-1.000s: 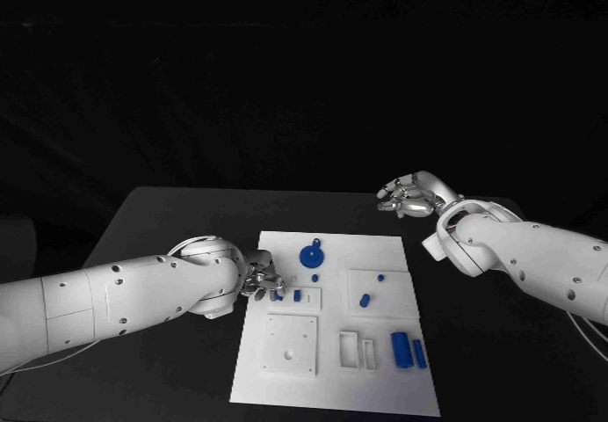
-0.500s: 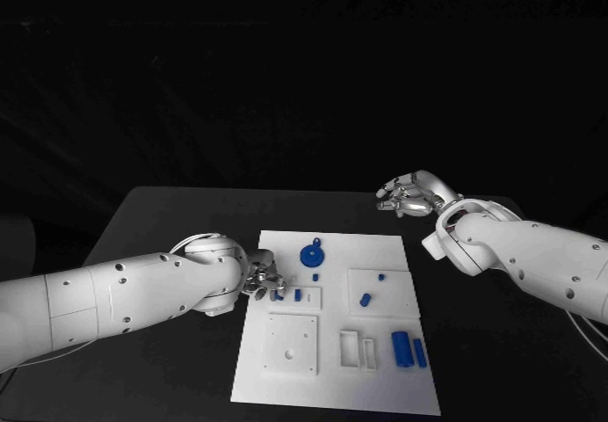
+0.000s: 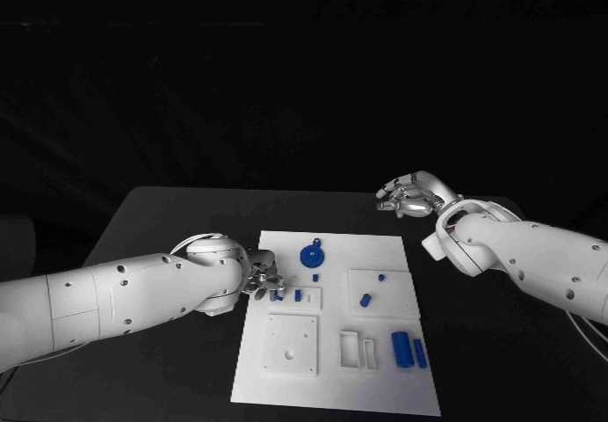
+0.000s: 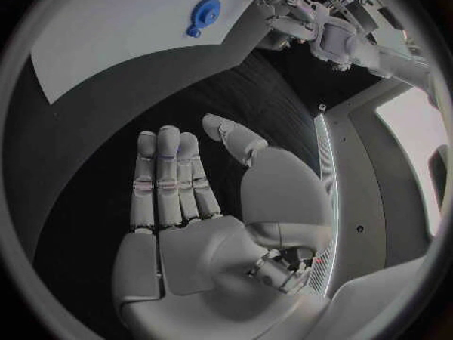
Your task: Assemble the parts on the task board
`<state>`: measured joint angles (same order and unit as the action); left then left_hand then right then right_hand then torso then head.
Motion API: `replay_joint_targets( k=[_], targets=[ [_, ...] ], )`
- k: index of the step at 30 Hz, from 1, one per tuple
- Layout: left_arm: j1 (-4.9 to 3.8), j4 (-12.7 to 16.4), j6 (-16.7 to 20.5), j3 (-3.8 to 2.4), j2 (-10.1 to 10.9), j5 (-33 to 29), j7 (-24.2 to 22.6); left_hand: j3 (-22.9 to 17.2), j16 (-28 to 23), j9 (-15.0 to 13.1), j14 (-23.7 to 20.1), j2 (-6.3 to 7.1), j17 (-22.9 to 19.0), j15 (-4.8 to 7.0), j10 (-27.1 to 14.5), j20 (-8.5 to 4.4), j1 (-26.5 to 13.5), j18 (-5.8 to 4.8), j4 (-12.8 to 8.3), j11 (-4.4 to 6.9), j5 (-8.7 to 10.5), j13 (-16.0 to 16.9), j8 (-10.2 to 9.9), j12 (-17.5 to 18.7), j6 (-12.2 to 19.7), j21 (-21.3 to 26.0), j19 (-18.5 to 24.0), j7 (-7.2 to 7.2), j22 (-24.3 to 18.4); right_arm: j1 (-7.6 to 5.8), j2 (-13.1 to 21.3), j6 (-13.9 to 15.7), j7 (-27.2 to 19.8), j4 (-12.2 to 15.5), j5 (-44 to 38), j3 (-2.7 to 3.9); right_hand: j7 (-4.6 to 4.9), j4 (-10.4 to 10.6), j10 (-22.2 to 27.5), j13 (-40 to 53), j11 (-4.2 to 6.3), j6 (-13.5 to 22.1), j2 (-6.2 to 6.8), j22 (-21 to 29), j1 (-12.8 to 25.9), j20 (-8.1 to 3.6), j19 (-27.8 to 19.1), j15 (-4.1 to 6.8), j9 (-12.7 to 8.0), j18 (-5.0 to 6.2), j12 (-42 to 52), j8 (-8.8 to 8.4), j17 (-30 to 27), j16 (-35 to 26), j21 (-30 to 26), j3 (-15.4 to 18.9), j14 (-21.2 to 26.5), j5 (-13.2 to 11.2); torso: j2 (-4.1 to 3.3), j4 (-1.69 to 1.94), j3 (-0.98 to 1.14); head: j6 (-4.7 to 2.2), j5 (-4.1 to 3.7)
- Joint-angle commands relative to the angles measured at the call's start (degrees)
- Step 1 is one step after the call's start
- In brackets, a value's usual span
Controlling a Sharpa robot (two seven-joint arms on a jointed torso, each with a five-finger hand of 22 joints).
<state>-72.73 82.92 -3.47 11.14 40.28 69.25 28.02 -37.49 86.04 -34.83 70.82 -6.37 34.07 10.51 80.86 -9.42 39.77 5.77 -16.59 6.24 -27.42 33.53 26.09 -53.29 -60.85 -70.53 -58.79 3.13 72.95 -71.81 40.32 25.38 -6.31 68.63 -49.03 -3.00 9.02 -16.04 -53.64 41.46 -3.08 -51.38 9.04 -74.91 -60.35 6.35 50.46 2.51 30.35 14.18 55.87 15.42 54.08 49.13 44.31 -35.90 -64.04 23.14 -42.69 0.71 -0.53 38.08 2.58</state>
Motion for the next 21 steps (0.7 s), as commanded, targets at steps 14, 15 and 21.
replay_joint_targets(
  k=[14, 15, 21],
  targets=[
    [0.44, 0.18, -3.99, 0.16, -0.27, -3.05, 0.85, 0.07, 0.19, 0.25, 2.15, -2.12, 0.56, 1.97, -0.16, -5.58, -3.04, 1.3, 1.58, 0.84, 4.2, 1.01, 1.07, -1.58, -9.21, -0.31, -0.56, -4.0, -0.11, 0.04, 0.0, -0.62, -0.51, 0.04, -0.19, 0.01, 0.23, 0.09, 0.07, -0.11, 0.04, 0.31, 0.06, -1.08, -0.39, 0.25, 0.06, -0.06, 0.11, 0.82, 0.27, -0.21, -0.1, 0.19, -0.35, -0.08, 0.2, 0.35, 0.01, -0.01, 0.04, 0.12, 0.06],
    [0.43, 0.16, -4.07, 0.16, -0.29, -3.05, 0.86, 0.0, 0.18, 0.28, 2.18, -2.1, 0.6, 1.98, -0.15, -5.59, -3.23, 1.32, 1.92, 0.86, 4.94, 1.04, 1.13, -1.64, -9.29, -0.28, -0.59, -4.02, -0.15, 0.04, 0.0, -0.62, -0.51, 0.04, -0.19, 0.01, 0.23, 0.09, 0.07, -0.11, 0.04, 0.31, 0.06, -1.08, -0.39, 0.25, 0.06, -0.06, 0.11, 0.82, 0.27, -0.21, -0.1, 0.19, -0.35, -0.08, 0.2, 0.35, 0.01, -0.01, 0.04, 0.12, 0.06],
    [0.43, 0.1, -4.22, 0.15, -0.42, -3.06, 0.85, -0.18, 0.09, 0.45, 2.25, -1.52, 0.89, 2.07, -0.2, -5.66, -4.44, 1.52, 4.4, 0.95, 11.32, 1.06, 1.43, -1.91, -9.43, -0.26, -0.64, -4.12, -0.25, 0.04, 0.01, -0.66, -0.5, 0.06, -0.19, 0.01, 0.23, 0.09, 0.07, -0.12, 0.04, 0.3, 0.06, -1.08, -0.39, 0.25, 0.06, -0.06, 0.11, 0.82, 0.28, -0.21, -0.11, 0.2, -0.35, -0.08, 0.21, 0.37, 0.02, -0.03, 0.05, 0.08, 0.12]
  ],
)
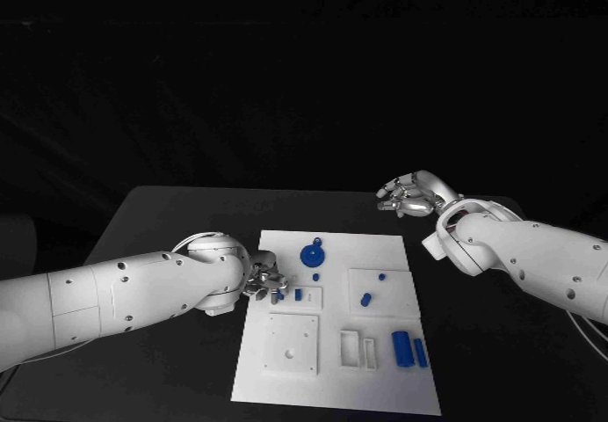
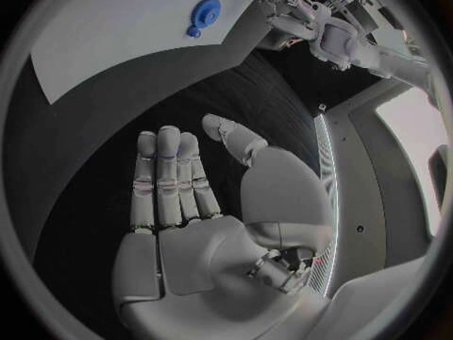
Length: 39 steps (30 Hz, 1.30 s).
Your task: Assemble the parts on the task board
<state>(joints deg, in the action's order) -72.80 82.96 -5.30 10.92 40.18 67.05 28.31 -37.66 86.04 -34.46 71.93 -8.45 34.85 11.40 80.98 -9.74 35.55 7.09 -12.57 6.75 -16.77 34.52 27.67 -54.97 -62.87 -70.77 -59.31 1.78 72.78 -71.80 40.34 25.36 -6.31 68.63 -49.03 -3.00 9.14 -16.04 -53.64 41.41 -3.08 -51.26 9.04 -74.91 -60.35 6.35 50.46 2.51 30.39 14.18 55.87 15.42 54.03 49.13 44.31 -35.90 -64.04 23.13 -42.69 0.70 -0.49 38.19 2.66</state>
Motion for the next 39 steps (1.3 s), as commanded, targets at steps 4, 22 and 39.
replay_joint_targets(
  k=[4, 22, 39],
  targets=[
    [0.5, -0.05, -1.98, 0.38, -0.4, -0.33, 0.48, -0.09, 0.05, 0.16, 1.13, 0.85, 0.24, 1.21, -0.34, -5.38, -0.45, 0.3, 1.14, 0.46, 2.84, 0.05, -0.05, -0.34, -7.36, -0.08, -0.11, -2.78, -0.06, 0.03, 0.01, -0.72, -0.49, 0.05, -0.2, 0.01, 0.11, 0.1, 0.06, -0.08, 0.04, 0.17, 0.06, -1.08, -0.39, 0.25, 0.06, -0.06, 0.07, 0.82, 0.28, -0.21, -0.06, 0.2, -0.35, -0.08, 0.21, 0.39, 0.0, -0.01, -0.01, -0.05, 0.04],
    [0.5, -0.4, -3.11, 0.37, -0.47, 1.41, 0.52, -0.84, -0.05, 0.25, 1.1, 1.31, 0.39, 1.3, -0.38, -5.47, 0.7, 0.47, 0.44, 0.47, 2.03, -0.03, 0.07, -0.43, -7.17, -0.17, -0.05, -2.78, -0.01, 0.11, 0.01, -0.83, -0.52, -0.02, -0.21, 0.01, 0.1, 0.11, 0.06, -0.11, 0.05, 0.16, 0.05, -1.09, -0.36, 0.25, 0.06, -0.06, 0.09, 0.82, 0.3, -0.2, -0.08, 0.21, -0.36, -0.07, 0.22, 0.45, 0.01, 0.02, -0.05, -0.05, -0.01],
    [0.5, -0.92, -3.99, 0.37, -0.04, 2.59, 0.99, -1.36, -0.26, 0.41, 1.2, 1.27, 0.62, 1.26, -0.42, -5.4, 2.88, 0.47, -0.9, 0.46, -2.39, -0.24, 0.32, -0.47, -7.03, -0.31, -0.19, -2.76, -0.09, 0.2, 0.03, -0.86, -0.55, -0.03, -0.21, 0.01, 0.11, 0.16, 0.05, -0.15, 0.04, 0.15, 0.06, -1.1, -0.25, 0.27, 0.06, -0.07, 0.1, 0.82, 0.32, -0.2, -0.11, 0.23, -0.36, -0.01, 0.23, 0.51, 0.0, 0.06, -0.05, 0.04, -0.07]
  ],
)
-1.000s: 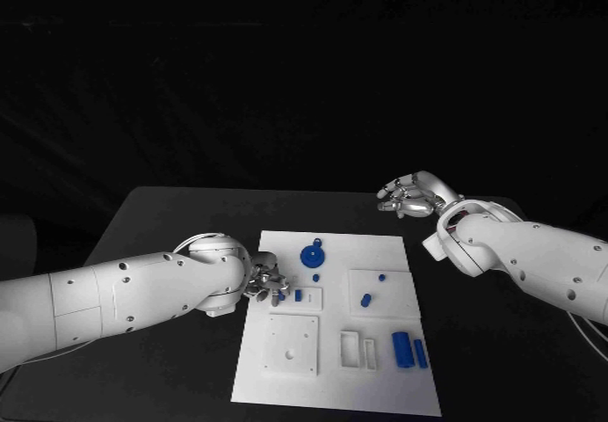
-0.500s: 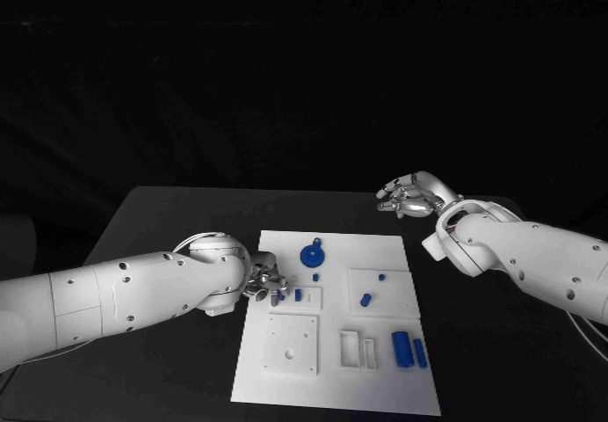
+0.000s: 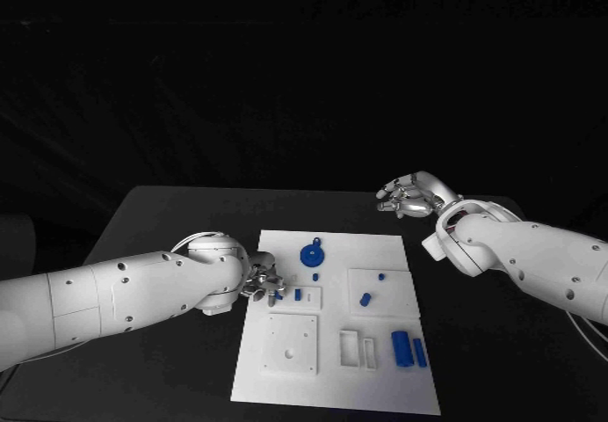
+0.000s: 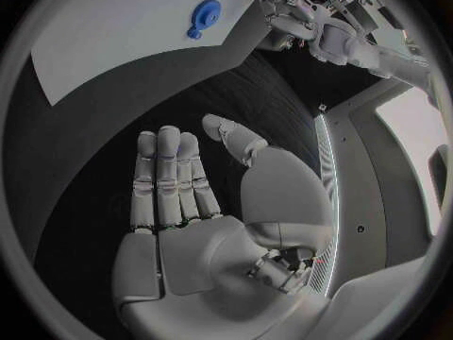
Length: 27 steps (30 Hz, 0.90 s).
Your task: Assemble the parts on the task board
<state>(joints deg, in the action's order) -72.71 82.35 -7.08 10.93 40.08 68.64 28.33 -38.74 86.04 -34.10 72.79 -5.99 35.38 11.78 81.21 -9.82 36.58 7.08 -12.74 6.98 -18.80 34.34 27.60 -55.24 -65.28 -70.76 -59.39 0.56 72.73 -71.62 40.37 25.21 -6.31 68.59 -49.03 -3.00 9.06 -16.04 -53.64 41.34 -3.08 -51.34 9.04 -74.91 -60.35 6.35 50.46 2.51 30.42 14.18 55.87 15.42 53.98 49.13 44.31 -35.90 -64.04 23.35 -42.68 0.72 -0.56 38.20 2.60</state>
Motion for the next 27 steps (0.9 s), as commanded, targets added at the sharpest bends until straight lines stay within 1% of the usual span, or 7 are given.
replay_joint_targets(
  k=[1, 11, 13, 20, 23, 25, 27],
  targets=[
    [0.41, -0.27, -2.23, 0.36, 0.05, 1.0, 0.99, -0.27, -0.26, 0.05, 0.35, -1.2, 0.09, 0.88, -0.65, -5.32, 1.87, 0.48, -0.73, 0.23, -0.38, -0.06, 0.39, -0.2, -4.63, -0.32, -0.11, -1.54, -0.05, 0.03, -0.01, -0.71, -0.55, 0.02, -0.21, 0.01, 0.19, 0.16, 0.05, -0.08, 0.04, 0.23, 0.06, -1.1, -0.24, 0.27, 0.06, -0.07, 0.07, 0.82, 0.32, -0.2, -0.06, 0.23, -0.36, 0.0, 0.23, 0.3, 0.0, 0.04, 0.02, 0.05, -0.02],
    [0.41, -0.11, -2.18, 0.36, -0.38, 0.61, 0.89, -0.14, -0.3, 0.07, 0.35, -1.3, 0.1, 0.86, -0.65, -5.27, 1.9, 0.43, -0.58, 0.22, -0.58, -0.09, 0.41, -0.2, -4.62, -0.3, -0.13, -1.53, -0.09, 0.05, -0.05, -0.7, -0.55, 0.02, -0.21, 0.01, 0.19, 0.18, 0.04, -0.1, 0.04, 0.22, 0.06, -1.1, -0.19, 0.28, 0.06, -0.07, 0.08, 0.82, 0.34, -0.2, -0.07, 0.24, -0.36, 0.03, 0.24, 0.34, 0.0, -0.01, 0.04, 0.02, 0.09],
    [0.41, -0.18, -1.95, 0.35, -0.47, 0.32, 0.87, 0.16, -0.33, 0.1, 0.36, -1.28, 0.12, 0.83, -0.64, -5.22, 1.69, 0.38, -0.28, 0.19, -0.18, -0.12, 0.44, -0.21, -4.63, -0.27, -0.13, -1.51, -0.14, 0.05, -0.08, -0.71, -0.55, 0.01, -0.21, 0.01, 0.19, 0.18, 0.04, -0.1, 0.05, 0.22, 0.06, -1.1, -0.19, 0.28, 0.06, -0.07, 0.08, 0.82, 0.34, -0.2, -0.08, 0.24, -0.37, 0.02, 0.24, 0.35, 0.0, -0.01, 0.04, 0.02, 0.09],
    [0.41, -0.54, -1.88, 0.35, -0.75, -0.14, 0.84, 1.14, -0.4, 0.22, 0.39, -1.11, 0.27, 0.78, -0.62, -5.15, 0.71, 0.35, 0.82, 0.18, 3.07, -0.2, 0.56, -0.31, -4.61, -0.19, -0.04, -1.52, -0.24, 0.05, -0.09, -0.72, -0.54, 0.0, -0.21, 0.01, 0.18, 0.18, 0.04, -0.11, 0.05, 0.22, 0.05, -1.1, -0.19, 0.28, 0.05, -0.07, 0.08, 0.82, 0.35, -0.2, -0.08, 0.24, -0.37, 0.02, 0.24, 0.37, 0.0, -0.06, 0.08, -0.01, 0.16],
    [0.41, -0.71, -1.77, 0.35, -0.91, -0.18, 0.93, 1.52, -0.44, 0.28, 0.37, -0.53, 0.33, 0.79, -0.63, -5.14, 0.15, 0.37, 1.41, 0.17, 4.35, -0.23, 0.6, -0.36, -4.58, -0.15, 0.02, -1.52, -0.27, 0.05, -0.09, -0.73, -0.54, 0.02, -0.21, 0.01, 0.18, 0.18, 0.03, -0.12, 0.05, 0.22, 0.05, -1.1, -0.19, 0.27, 0.05, -0.07, 0.09, 0.82, 0.35, -0.2, -0.09, 0.24, -0.37, 0.03, 0.24, 0.38, 0.0, -0.04, 0.07, 0.03, 0.14],
    [0.41, -0.95, -1.49, 0.35, -1.07, -0.18, 0.92, 1.77, -0.5, 0.36, 0.36, 0.42, 0.41, 0.84, -0.66, -5.21, -0.43, 0.48, 2.58, 0.17, 7.68, -0.28, 0.64, -0.41, -4.54, -0.09, 0.09, -1.6, -0.31, 0.05, -0.1, -0.73, -0.54, 0.03, -0.21, 0.01, 0.18, 0.18, 0.03, -0.12, 0.05, 0.22, 0.04, -1.1, -0.19, 0.27, 0.05, -0.07, 0.09, 0.82, 0.35, -0.2, -0.09, 0.24, -0.37, 0.03, 0.24, 0.39, -0.02, -0.04, 0.07, 0.02, 0.1],
    [0.41, -1.15, -1.31, 0.35, -1.2, -0.17, 0.91, 1.82, -0.55, 0.41, 0.34, 1.22, 0.45, 0.88, -0.7, -5.24, -0.69, 0.55, 3.31, 0.2, 8.51, -0.32, 0.67, -0.41, -4.52, -0.09, 0.13, -1.56, -0.31, 0.05, -0.08, -0.73, -0.54, 0.05, -0.21, 0.01, 0.18, 0.18, 0.03, -0.13, 0.05, 0.22, 0.05, -1.1, -0.19, 0.27, 0.05, -0.07, 0.09, 0.82, 0.35, -0.2, -0.09, 0.25, -0.37, 0.03, 0.25, 0.39, -0.03, -0.05, 0.06, 0.0, 0.08]
  ],
)
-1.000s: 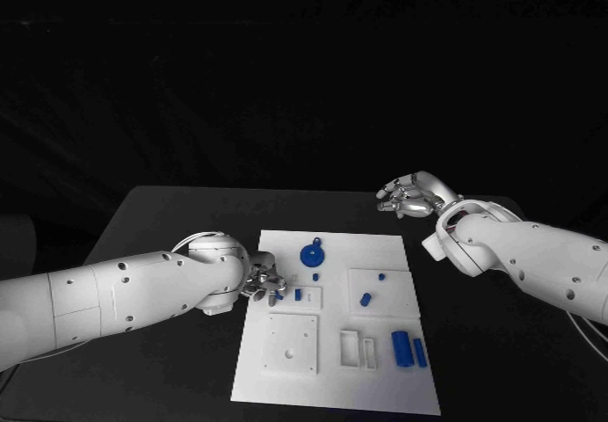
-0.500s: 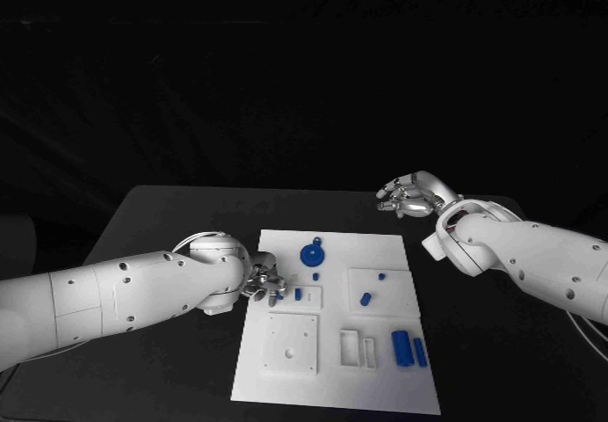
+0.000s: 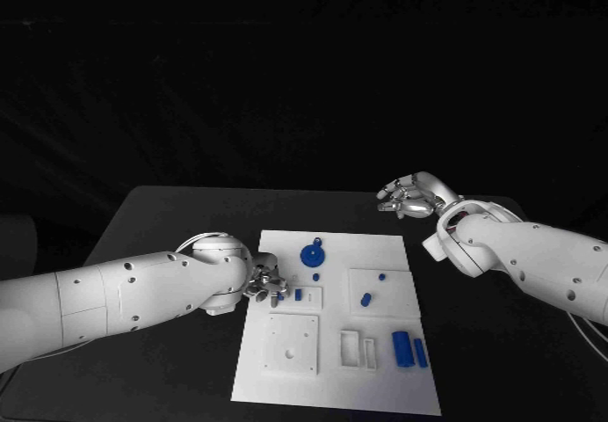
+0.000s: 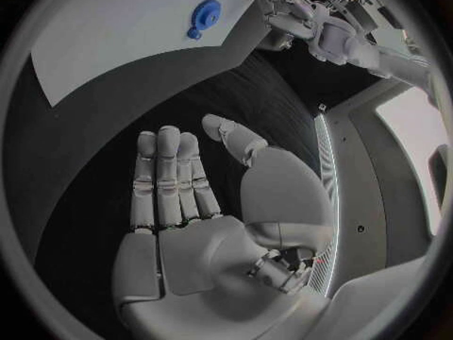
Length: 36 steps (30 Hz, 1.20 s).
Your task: Assemble the parts on the task board
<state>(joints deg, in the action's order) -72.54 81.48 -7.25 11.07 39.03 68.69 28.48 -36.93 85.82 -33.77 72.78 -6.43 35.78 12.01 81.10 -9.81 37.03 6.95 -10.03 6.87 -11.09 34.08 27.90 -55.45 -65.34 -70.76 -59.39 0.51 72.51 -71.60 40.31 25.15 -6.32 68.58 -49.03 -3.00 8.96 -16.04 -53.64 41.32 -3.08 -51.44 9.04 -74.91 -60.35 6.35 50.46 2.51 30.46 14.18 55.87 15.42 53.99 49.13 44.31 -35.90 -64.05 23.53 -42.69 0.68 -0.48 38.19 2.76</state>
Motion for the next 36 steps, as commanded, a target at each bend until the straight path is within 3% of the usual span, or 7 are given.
replay_joint_targets(
  k=[1, 3, 14, 24, 28, 33, 36],
  targets=[
    [0.25, -0.36, -1.09, 0.21, -0.19, -0.22, 0.77, 0.1, -0.37, 0.12, 0.34, 2.2, 0.08, 0.66, -0.59, -5.26, -1.43, 0.72, 1.17, 0.3, 1.48, -0.09, 0.38, -0.2, -4.42, -0.09, 0.14, -1.53, -0.09, 0.02, -0.01, -0.68, -0.53, 0.07, -0.21, 0.01, 0.27, 0.17, 0.03, -0.11, 0.05, 0.32, 0.05, -1.1, -0.19, 0.28, 0.05, -0.07, 0.05, 0.82, 0.36, -0.2, -0.1, 0.25, -0.37, 0.03, 0.25, 0.22, -0.03, -0.01, -0.03, 0.02, -0.08],
    [0.25, -0.42, -1.0, 0.21, -0.24, -0.22, 0.77, 0.19, -0.42, 0.18, 0.33, 3.26, 0.16, 0.72, -0.64, -5.35, -1.8, 0.86, 2.15, 0.32, 4.8, -0.16, 0.45, -0.22, -4.34, -0.08, 0.21, -1.56, -0.09, 0.03, 0.0, -0.69, -0.53, 0.08, -0.21, 0.01, 0.28, 0.17, 0.04, -0.11, 0.05, 0.32, 0.05, -1.1, -0.19, 0.27, 0.05, -0.07, 0.05, 0.82, 0.36, -0.2, -0.1, 0.25, -0.37, 0.03, 0.25, 0.22, -0.02, -0.02, -0.05, 0.0, -0.1],
    [0.25, -0.89, -0.21, 0.21, -0.14, -0.17, 0.91, 0.46, -0.59, 0.28, 0.31, 5.68, 0.24, 0.8, -0.65, -5.42, -2.49, 1.03, 3.48, 0.35, 7.21, -0.34, 0.56, -0.24, -4.16, -0.06, 0.3, -1.52, -0.1, 0.03, 0.02, -0.72, -0.52, 0.06, -0.21, 0.01, 0.27, 0.15, 0.04, -0.13, 0.05, 0.33, 0.05, -1.1, -0.2, 0.27, 0.04, -0.07, 0.06, 0.82, 0.36, -0.2, -0.11, 0.25, -0.38, 0.03, 0.26, 0.25, -0.01, 0.01, -0.04, -0.01, -0.16],
    [0.25, -0.84, 1.07, 0.2, 0.42, 0.27, 0.76, 1.29, -0.79, 0.15, -0.01, 11.73, 0.3, 0.82, -0.68, -5.58, -3.65, 1.33, 4.71, 0.22, 8.33, -0.6, 0.72, -0.12, -3.41, 0.02, 0.48, -1.37, -0.17, 0.03, 0.14, -0.67, -0.5, 0.08, -0.21, 0.01, 0.28, 0.14, 0.05, -0.15, 0.05, 0.35, 0.09, -1.1, -0.18, 0.27, 0.03, -0.07, 0.06, 0.82, 0.36, -0.21, -0.12, 0.25, -0.38, 0.05, 0.27, 0.28, -0.01, 0.02, -0.07, -0.03, -0.21],
    [0.25, -0.98, 5.72, 0.16, 0.63, -0.04, -0.62, -0.22, -0.96, 0.14, -0.21, 15.24, 0.31, 0.81, -0.72, -5.74, -3.64, 1.61, 7.3, 0.12, 8.34, -0.83, 0.55, 0.08, -2.38, 0.13, 0.34, -1.21, -0.38, 0.06, 0.13, -0.92, -0.4, 0.14, -0.35, 0.01, 0.28, 0.04, 0.08, -0.17, 0.05, 0.39, 0.13, -1.1, -0.29, 0.26, 0.0, -0.07, 0.06, 0.82, 0.36, -0.23, -0.14, 0.25, -0.4, 0.02, 0.31, 0.34, 0.01, 0.03, -0.07, -0.09, -0.27],
    [0.24, -1.32, 10.29, 0.13, 0.86, -2.62, -1.77, -4.07, -3.85, 0.44, -2.52, 21.22, -0.91, -0.31, -2.91, -5.32, -2.26, 1.36, 12.93, -1.15, 8.32, -1.98, -0.61, 2.65, 0.89, 1.67, 1.61, 0.08, -1.3, 0.07, 0.07, -0.91, -0.38, 0.1, -0.36, 0.01, 0.29, -0.13, 0.14, -0.22, 0.04, 0.45, 0.24, -1.11, -0.51, 0.24, -0.04, -0.07, 0.06, 0.82, 0.35, -0.26, -0.17, 0.24, -0.42, -0.04, 0.36, 0.4, 0.03, 0.01, -0.05, -0.22, -0.3],
    [0.24, -1.44, 11.91, 0.13, 1.04, -3.92, -2.2, -4.1, -4.5, 0.66, -2.84, 22.46, -1.23, -0.95, -3.18, -5.0, -1.15, 0.96, 14.41, -1.89, 8.3, -2.17, -1.58, 3.23, 3.67, 2.08, 2.1, 0.87, -1.56, 0.08, 0.08, -0.91, -0.37, 0.05, -0.36, 0.01, 0.3, -0.14, 0.15, -0.23, 0.03, 0.46, 0.25, -1.11, -0.52, 0.24, -0.05, -0.08, 0.06, 0.82, 0.35, -0.27, -0.18, 0.24, -0.43, -0.05, 0.36, 0.42, 0.01, -0.02, -0.07, -0.28, -0.27]
  ],
)
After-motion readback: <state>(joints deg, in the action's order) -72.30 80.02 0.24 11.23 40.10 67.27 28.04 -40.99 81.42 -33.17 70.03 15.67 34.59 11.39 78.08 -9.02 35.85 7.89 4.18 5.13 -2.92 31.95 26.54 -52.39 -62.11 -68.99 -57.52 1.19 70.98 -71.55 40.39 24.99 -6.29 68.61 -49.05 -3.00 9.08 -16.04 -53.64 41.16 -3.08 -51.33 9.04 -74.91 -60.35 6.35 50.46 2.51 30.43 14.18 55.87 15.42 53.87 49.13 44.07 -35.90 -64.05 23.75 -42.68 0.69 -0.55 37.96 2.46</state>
